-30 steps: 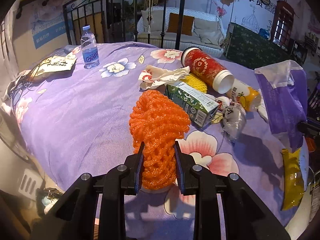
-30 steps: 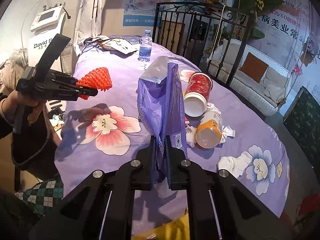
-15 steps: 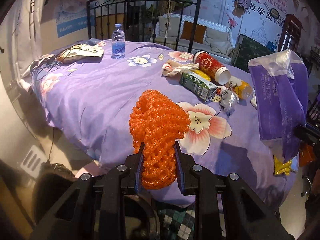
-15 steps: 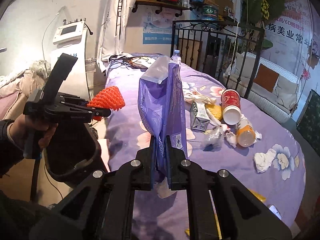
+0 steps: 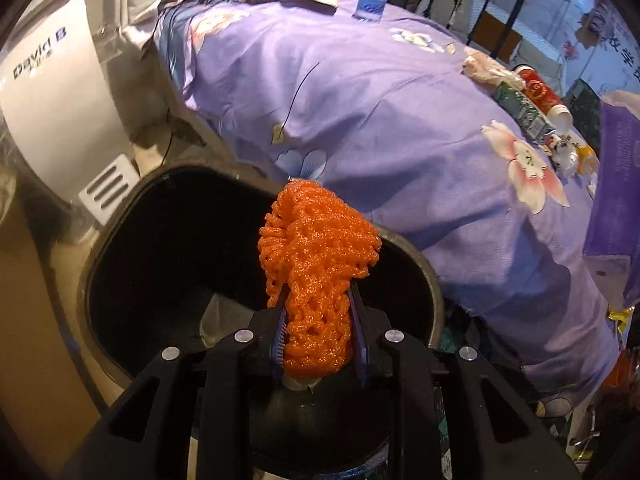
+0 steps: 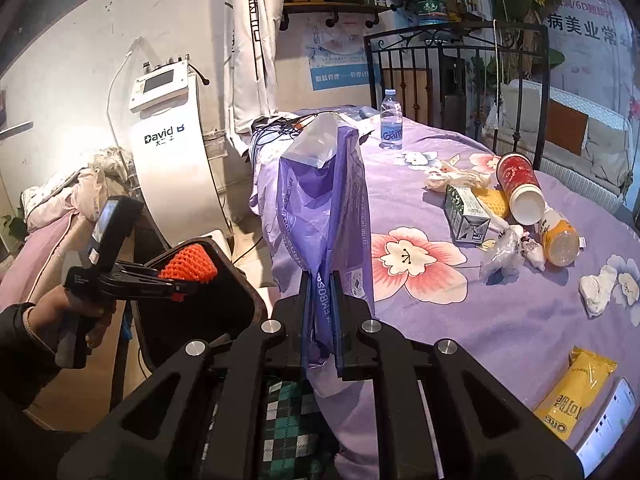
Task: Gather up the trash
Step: 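Carry both items to the black bin and open both grippers to drop them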
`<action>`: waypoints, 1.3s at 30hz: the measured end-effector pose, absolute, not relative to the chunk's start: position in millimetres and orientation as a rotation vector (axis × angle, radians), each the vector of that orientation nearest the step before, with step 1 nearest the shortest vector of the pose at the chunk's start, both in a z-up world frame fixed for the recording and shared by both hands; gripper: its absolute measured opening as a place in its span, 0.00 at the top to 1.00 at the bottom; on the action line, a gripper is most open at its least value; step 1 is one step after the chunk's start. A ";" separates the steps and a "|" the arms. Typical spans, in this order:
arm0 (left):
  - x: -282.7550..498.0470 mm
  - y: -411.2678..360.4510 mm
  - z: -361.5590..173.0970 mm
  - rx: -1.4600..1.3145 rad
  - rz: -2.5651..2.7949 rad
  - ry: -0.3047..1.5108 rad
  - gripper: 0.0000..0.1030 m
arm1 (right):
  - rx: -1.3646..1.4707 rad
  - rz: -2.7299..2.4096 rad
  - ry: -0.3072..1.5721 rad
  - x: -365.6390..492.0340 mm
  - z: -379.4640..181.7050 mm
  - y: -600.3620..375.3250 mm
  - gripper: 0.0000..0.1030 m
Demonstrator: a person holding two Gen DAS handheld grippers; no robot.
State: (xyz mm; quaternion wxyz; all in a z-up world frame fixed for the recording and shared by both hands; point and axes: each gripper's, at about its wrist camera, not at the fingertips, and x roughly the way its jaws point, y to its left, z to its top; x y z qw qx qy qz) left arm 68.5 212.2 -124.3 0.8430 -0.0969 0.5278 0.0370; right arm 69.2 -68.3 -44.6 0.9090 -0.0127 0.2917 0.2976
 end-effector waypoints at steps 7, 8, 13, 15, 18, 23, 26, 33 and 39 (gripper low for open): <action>78.1 223.3 -167.5 -0.247 0.175 1.250 0.51 | -0.019 0.607 0.595 63.6 -47.5 -71.7 0.90; 79.3 222.3 -169.0 -0.247 0.174 1.256 0.45 | -0.020 0.607 0.598 64.5 -48.5 -72.0 0.90; 75.2 215.1 -164.1 -0.178 0.198 1.219 0.23 | -0.021 0.627 0.622 70.5 -54.0 -66.5 0.90; 74.2 218.2 -158.2 -0.186 0.207 1.203 0.21 | -0.014 0.657 0.633 73.1 -56.9 -60.7 0.90; 69.1 224.8 -144.7 -0.203 0.234 1.137 0.21 | 0.008 0.721 0.663 78.4 -63.2 -47.9 0.90; 45.7 238.5 -105.0 -0.189 0.360 0.944 0.16 | 0.081 0.868 0.736 89.9 -76.1 -14.3 0.90; 31.6 255.4 -82.5 -0.243 0.433 0.826 0.13 | 0.149 0.978 0.782 97.0 -81.9 12.1 0.90; 7.0 292.1 -43.8 -0.287 0.616 0.623 0.09 | 0.096 1.120 0.876 93.8 -102.7 91.9 0.90; 8.6 297.5 -42.5 -0.298 0.617 0.621 0.09 | -0.002 1.183 0.957 84.3 -131.6 148.4 0.90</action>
